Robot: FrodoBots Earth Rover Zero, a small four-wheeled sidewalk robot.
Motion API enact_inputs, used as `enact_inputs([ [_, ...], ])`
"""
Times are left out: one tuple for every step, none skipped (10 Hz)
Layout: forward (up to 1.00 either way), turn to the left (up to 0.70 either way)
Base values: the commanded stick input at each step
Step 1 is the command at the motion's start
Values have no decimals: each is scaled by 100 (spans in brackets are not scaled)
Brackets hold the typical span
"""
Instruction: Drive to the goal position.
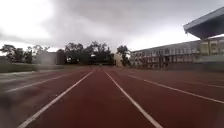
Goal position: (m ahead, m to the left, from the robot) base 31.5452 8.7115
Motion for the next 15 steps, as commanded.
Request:
enact_inputs([
  [45,0],
  [45,0],
  [45,0],
  [45,0],
  [45,0],
  [45,0],
  [45,0],
  [45,0],
  [45,0],
  [45,0],
  [45,0],
  [45,0],
  [45,0],
  [45,0],
  [45,0],
])
